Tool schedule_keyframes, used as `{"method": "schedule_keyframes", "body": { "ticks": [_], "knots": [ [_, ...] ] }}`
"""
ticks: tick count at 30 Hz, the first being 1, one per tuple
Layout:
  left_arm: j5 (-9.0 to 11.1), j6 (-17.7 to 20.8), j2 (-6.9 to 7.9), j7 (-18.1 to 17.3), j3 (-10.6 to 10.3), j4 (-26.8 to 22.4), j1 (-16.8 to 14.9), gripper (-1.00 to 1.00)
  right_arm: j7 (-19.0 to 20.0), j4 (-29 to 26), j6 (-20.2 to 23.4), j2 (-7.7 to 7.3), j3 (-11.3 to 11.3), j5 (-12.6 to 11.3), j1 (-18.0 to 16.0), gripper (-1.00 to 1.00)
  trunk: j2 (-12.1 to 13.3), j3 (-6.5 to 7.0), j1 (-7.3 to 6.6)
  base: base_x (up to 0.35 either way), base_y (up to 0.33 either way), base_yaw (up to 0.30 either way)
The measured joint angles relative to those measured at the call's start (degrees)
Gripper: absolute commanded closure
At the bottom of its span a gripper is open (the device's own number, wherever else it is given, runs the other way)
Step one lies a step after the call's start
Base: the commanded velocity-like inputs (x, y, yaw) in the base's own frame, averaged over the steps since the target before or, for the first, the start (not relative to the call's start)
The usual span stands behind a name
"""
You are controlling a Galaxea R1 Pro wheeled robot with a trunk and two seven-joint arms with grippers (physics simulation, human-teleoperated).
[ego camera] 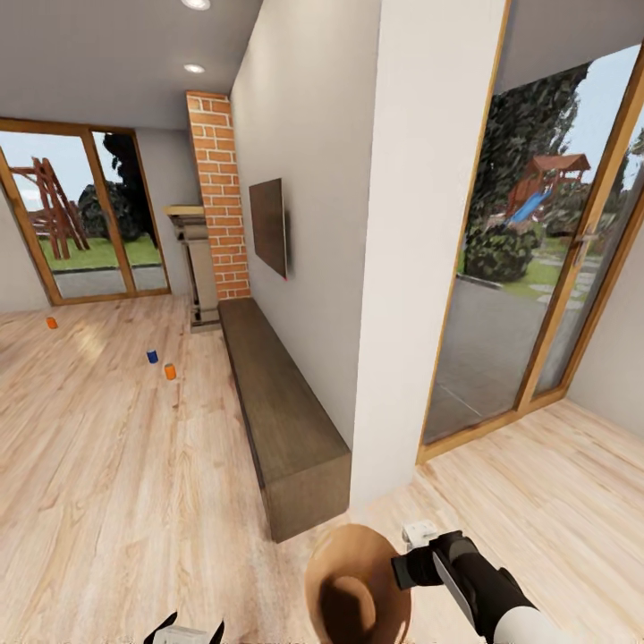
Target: Put the three can of soda from the living room inside the tash can in the kitchen.
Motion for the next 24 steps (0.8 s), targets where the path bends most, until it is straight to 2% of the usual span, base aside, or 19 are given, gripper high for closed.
{"method": "schedule_keyframes", "body": {
  "ticks": [2, 5, 8, 11, 15, 24],
  "knots": [
    [-0.05, -0.02, 0.0, 0.0, -0.04, 0.17, 0.0, -1.0, 1.08, -0.02, 0.68, 0.06, 0.06, -3.49, 0.04, 1.0, 0.0, -0.18, 0.0, 0.0, 0.0, 0.0],
    [-0.09, -0.03, 0.0, 0.0, -0.05, 0.25, -0.01, -1.0, 0.69, 0.12, 0.03, 0.0, 0.2, 0.07, 0.05, 1.0, 0.0, -0.44, 0.0, 0.0, 0.0, 0.0],
    [-0.1, -0.04, 0.0, 0.0, -0.07, 0.3, -0.02, -1.0, 0.9, 0.03, 0.38, 0.04, 0.09, -2.1, 0.03, 1.0, 0.0, -0.7, 0.0, 0.0, 0.0, 0.0],
    [-0.1, -0.04, 0.0, 0.0, -0.06, 0.31, -0.02, -1.0, 0.76, 0.08, 0.15, 0.01, 0.19, -0.8, 0.04, 1.0, 0.0, -0.97, 0.0, 0.0, 0.0, 0.0],
    [-0.11, -0.04, 0.0, 0.0, -0.07, 0.33, -0.03, -1.0, 0.84, 0.05, 0.28, 0.04, 0.16, -1.6, 0.03, 1.0, 0.0, -1.32, 0.0, 0.0, 0.0, 0.0],
    [-0.11, -0.04, 0.0, 0.0, -0.07, 0.33, -0.03, -1.0, 0.81, 0.06, 0.17, 0.07, 0.19, -1.25, 0.03, 1.0, 0.0, -2.11, 0.0, 0.0, 0.0, 0.0]
  ]
}}
